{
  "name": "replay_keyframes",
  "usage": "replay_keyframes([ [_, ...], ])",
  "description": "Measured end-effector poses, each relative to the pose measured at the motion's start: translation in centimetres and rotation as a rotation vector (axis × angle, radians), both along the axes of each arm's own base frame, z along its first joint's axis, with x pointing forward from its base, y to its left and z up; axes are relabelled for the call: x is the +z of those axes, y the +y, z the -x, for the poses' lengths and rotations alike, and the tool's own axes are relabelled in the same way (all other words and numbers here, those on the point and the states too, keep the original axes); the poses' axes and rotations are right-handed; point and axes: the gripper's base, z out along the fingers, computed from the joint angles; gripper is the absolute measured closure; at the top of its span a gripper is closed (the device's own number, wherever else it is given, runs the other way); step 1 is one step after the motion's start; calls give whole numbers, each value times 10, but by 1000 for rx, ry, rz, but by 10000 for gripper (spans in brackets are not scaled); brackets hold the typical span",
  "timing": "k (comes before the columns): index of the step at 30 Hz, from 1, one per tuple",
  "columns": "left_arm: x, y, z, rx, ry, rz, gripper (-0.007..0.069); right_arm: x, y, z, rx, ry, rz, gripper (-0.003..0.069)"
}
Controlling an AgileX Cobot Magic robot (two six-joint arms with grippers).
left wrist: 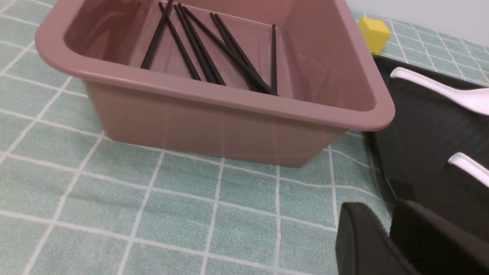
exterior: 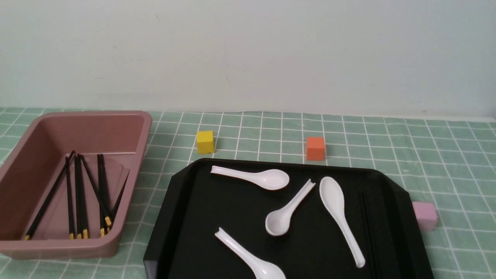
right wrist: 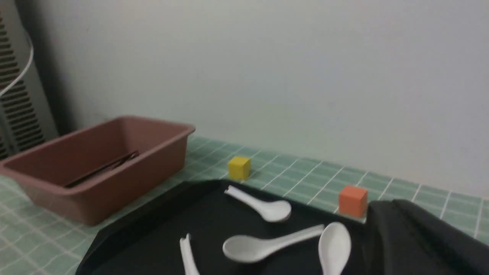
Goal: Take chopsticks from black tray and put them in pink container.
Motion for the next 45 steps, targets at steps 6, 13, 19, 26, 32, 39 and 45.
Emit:
replay_keyframes([
  [6, 0, 0, 0, 0, 1, 0, 480, -49, 9, -8, 2, 149, 30, 636],
  [13, 0, 0, 0, 0, 1, 0, 470, -75, 1, -16, -213, 182, 43, 627],
  [19, 0, 0, 0, 0, 1, 0, 465, -78, -11, -18, -421, 190, 106, 626],
  [26, 0, 0, 0, 0, 1, 0, 459, -82, -18, -17, -553, 256, 106, 617],
  [32, 0, 0, 0, 0, 1, 0, 459, -83, -17, -17, -552, 268, 101, 611],
  [39, 0, 0, 0, 0, 1, 0, 450, -83, -17, -17, -552, 268, 101, 600],
  [45, 0, 0, 0, 0, 1, 0, 445, -83, -17, -17, -552, 269, 101, 589],
])
